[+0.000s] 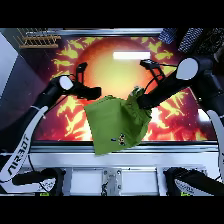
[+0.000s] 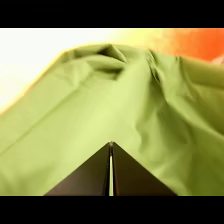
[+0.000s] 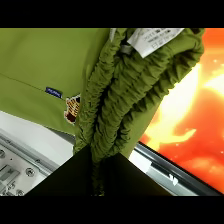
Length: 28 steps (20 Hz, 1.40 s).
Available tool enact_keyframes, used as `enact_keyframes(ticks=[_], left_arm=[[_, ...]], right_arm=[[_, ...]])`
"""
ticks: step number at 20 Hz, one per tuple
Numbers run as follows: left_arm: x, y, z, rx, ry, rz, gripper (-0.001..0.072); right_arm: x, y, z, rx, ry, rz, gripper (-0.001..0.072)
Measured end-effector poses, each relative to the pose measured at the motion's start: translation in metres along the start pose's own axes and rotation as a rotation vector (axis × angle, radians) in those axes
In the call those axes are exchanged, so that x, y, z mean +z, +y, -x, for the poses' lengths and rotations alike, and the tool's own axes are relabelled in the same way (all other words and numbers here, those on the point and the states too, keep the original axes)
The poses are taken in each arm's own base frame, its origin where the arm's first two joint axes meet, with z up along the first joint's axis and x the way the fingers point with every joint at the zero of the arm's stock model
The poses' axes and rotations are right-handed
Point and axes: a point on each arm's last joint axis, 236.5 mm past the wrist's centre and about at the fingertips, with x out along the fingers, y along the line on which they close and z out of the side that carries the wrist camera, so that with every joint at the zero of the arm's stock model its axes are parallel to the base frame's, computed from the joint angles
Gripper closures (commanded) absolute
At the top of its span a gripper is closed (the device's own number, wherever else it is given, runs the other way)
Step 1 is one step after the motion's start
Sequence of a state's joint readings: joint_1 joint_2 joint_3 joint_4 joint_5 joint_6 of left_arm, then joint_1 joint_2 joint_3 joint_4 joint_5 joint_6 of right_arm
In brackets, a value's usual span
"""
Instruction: Fold the clothes and pants, and hang the long-sleeved shirts on hangers.
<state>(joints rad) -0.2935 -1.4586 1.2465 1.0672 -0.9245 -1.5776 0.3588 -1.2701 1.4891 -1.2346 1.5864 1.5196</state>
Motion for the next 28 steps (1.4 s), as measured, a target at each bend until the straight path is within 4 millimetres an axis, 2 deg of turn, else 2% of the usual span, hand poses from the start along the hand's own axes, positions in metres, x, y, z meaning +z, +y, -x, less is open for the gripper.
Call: enact_keyframes(ticks=[5,8,9,11,12,13,15,17,18,20,22,23,24,26,28], left_arm=[[0.025,0.055,0.054,0.055,-0.124,0.098,0.0704],[0.033,0.078,0.08,0.08,-0.178,0.127,0.0703],[0.036,0.083,0.088,0.087,-0.197,0.136,0.0704],[0.041,0.095,0.106,0.101,-0.236,0.151,0.0703],[0.043,0.101,0.116,0.109,-0.257,0.156,0.0704],[0.046,0.107,0.126,0.118,-0.279,0.161,0.0704],[0.051,0.12,0.15,0.139,-0.331,0.184,0.0704],[0.052,0.131,0.173,0.158,-0.375,0.204,0.0704],[0.051,0.134,0.183,0.166,-0.389,0.209,0.0704],[0.047,0.135,0.196,0.173,-0.398,0.207,0.0704],[0.039,0.128,0.201,0.17,-0.388,0.192,0.0703],[0.035,0.123,0.201,0.166,-0.381,0.181,0.0703],[0.029,0.118,0.199,0.161,-0.373,0.17,0.0704],[0.014,0.107,0.188,0.148,-0.354,0.149,0.0703],[-0.004,0.096,0.172,0.132,-0.327,0.125,0.0703]], right_arm=[[0.008,0.072,-0.027,0.051,-0.028,0.122,0.0685],[0.016,0.127,-0.06,0.101,-0.064,0.213,0.0673],[0.021,0.148,-0.076,0.121,-0.084,0.239,0.0642],[0.03,0.195,-0.108,0.189,-0.142,0.287,0.0317],[0.032,0.224,-0.124,0.242,-0.172,0.326,0.0178],[0.03,0.246,-0.133,0.288,-0.192,0.368,0.014],[0.017,0.288,-0.145,0.387,-0.213,0.463,0.0141],[0.011,0.304,-0.144,0.433,-0.228,0.525,0.0141],[0.012,0.304,-0.142,0.438,-0.234,0.542,0.0141],[0.021,0.282,-0.139,0.415,-0.231,0.546,0.0141],[0.034,0.233,-0.143,0.359,-0.2,0.487,0.0115],[0.039,0.205,-0.147,0.33,-0.177,0.436,0.0022],[0.043,0.171,-0.152,0.3,-0.152,0.364,-0.0005],[0.042,0.111,-0.166,0.263,-0.101,0.211,-0.0005],[0.033,0.068,-0.181,0.263,-0.045,0.069,-0.0004]])
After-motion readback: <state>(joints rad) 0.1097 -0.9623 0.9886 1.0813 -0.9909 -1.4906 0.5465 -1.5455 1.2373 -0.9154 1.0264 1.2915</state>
